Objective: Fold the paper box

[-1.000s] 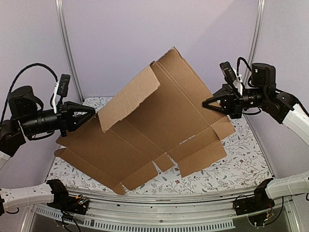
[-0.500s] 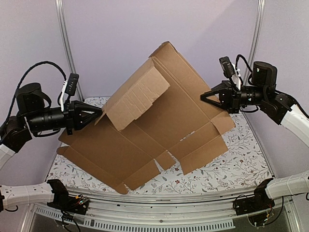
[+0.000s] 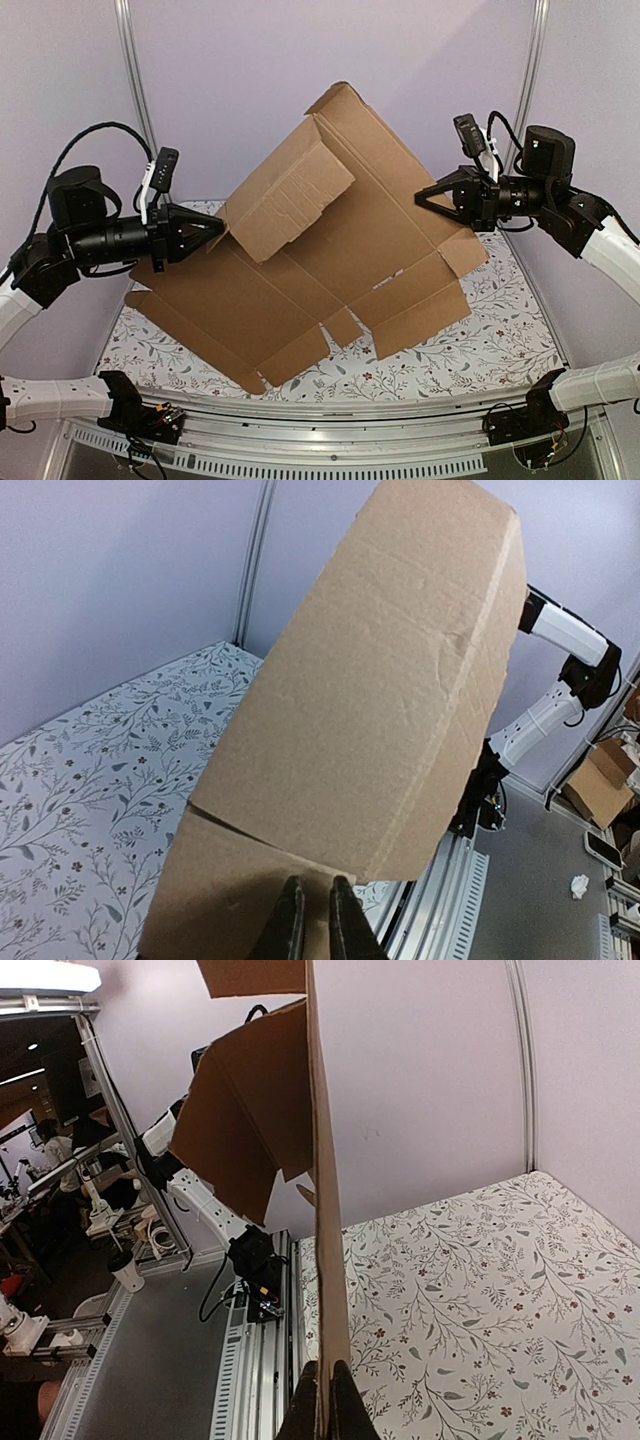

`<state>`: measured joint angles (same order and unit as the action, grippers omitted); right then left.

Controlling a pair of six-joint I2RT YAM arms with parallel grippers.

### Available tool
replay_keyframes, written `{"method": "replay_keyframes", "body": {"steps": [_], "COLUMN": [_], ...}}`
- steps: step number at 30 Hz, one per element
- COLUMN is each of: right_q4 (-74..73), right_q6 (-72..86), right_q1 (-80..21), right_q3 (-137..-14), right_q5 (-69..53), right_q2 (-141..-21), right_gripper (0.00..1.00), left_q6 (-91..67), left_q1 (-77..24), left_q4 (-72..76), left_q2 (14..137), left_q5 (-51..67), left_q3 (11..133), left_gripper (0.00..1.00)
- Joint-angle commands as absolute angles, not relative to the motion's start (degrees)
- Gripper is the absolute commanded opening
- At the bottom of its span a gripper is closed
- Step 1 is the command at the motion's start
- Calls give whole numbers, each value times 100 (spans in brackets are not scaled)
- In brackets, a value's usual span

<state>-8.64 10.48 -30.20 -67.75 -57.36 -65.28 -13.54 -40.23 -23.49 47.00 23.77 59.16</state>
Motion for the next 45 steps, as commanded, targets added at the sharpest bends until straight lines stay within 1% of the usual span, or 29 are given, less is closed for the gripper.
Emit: {"method": "replay_keyframes", "body": {"steps": [1, 8, 15, 20, 27, 36, 45], "right_q4": [-364, -348, -377, -600, -826, -1411, -2033], "right_q6": [1323, 1419, 1428, 1328, 1093, 620, 96], "right_q1": [-3119, -3271, -3317, -3317, -3335, -3413, -3460], "right_q3": [-6999, -7057, -7012, -6985, -6943, -6807, -6701], "right_q5": [-5713, -5708, -5683, -5508, -5410, -5192, -4972], "right_q2": [-6475, -6430, -6248, -6193, -6255, -6284, -6240], "right_gripper": [0, 0, 0, 0, 0, 0, 0], "left_q6": [-1359, -1315, -1207, -1332, -1620, -1966, -2055], "left_q1": [-4018, -4023, -4017, -4021, -4019, -4017, -4017], "left_q4": [-2334, -2298, -2243, -2121, -1881, -1343, -1189], "left_q2": [4840, 4975, 4937, 4828, 4614, 4528, 4539], "left_q5": [2532, 2396, 1983, 2065, 2107, 2129, 1448], "left_q3": [5794, 5801, 5697, 5645, 5745, 6120, 6270], "left_gripper": [10, 9, 9, 10, 22, 30, 37]}}
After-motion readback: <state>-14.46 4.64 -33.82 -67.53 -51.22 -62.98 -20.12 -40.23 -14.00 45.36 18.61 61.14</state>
